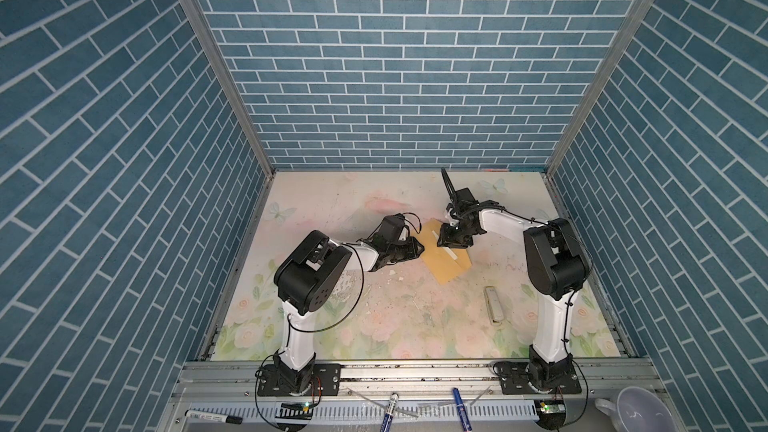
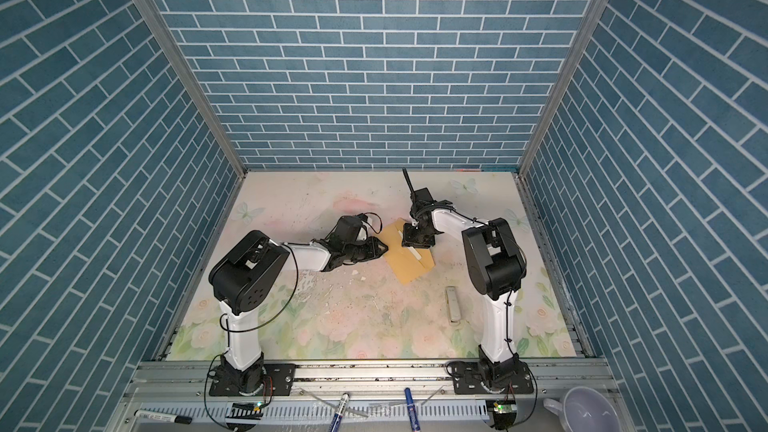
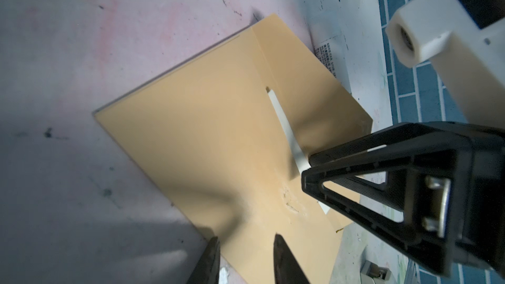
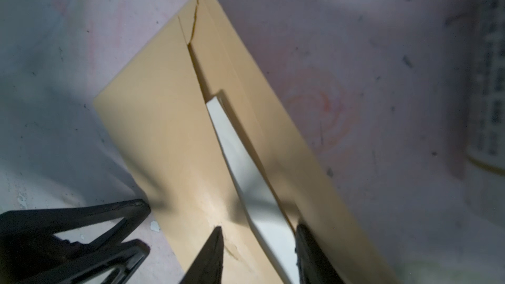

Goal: Place the letter into the envelope and seal it

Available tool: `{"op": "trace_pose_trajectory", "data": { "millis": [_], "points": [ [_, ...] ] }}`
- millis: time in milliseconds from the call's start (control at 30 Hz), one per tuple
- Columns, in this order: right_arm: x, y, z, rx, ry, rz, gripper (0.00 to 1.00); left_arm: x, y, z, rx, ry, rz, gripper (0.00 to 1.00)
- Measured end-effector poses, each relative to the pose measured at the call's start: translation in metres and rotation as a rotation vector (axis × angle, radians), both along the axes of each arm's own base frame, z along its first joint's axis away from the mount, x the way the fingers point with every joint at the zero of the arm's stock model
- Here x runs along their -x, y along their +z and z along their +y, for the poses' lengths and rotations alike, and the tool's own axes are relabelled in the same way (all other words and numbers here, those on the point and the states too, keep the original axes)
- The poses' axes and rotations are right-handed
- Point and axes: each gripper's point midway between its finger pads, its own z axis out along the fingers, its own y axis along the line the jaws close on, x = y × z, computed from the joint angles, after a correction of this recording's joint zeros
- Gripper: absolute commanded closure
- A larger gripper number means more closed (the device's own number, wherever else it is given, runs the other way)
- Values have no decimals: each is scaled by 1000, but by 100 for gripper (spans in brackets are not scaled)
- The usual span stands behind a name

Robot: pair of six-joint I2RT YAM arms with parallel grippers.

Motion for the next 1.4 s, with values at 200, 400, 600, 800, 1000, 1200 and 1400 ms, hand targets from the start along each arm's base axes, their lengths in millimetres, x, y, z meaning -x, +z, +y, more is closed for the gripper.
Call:
{"op": "trace_pose_trajectory", "data": {
  "millis": [200,400,600,800,1000,1200,1400],
  "points": [
    [1,0,2,-13,-3,6,57,0,0,0,0,1,0,66],
    [1,6,4,-22,0,-1,53,0,1,0,-2,-1,-4,61],
    [-7,70,9,-85,11,-154,39,3,15,7,-47,-7,-30,47],
    [-18,166,-8,-138,-6,-418,25,-5,83,13,-53,1,-162,37],
    [-29,169,-33,-89,-33,-451,19,-7,135,21,-67,20,-282,30],
    [-28,106,-34,-15,-1,-300,20,-3,155,41,-144,51,-359,22],
    [-25,51,-34,38,30,-167,29,4,178,64,-207,81,-460,5]
  ]
}}
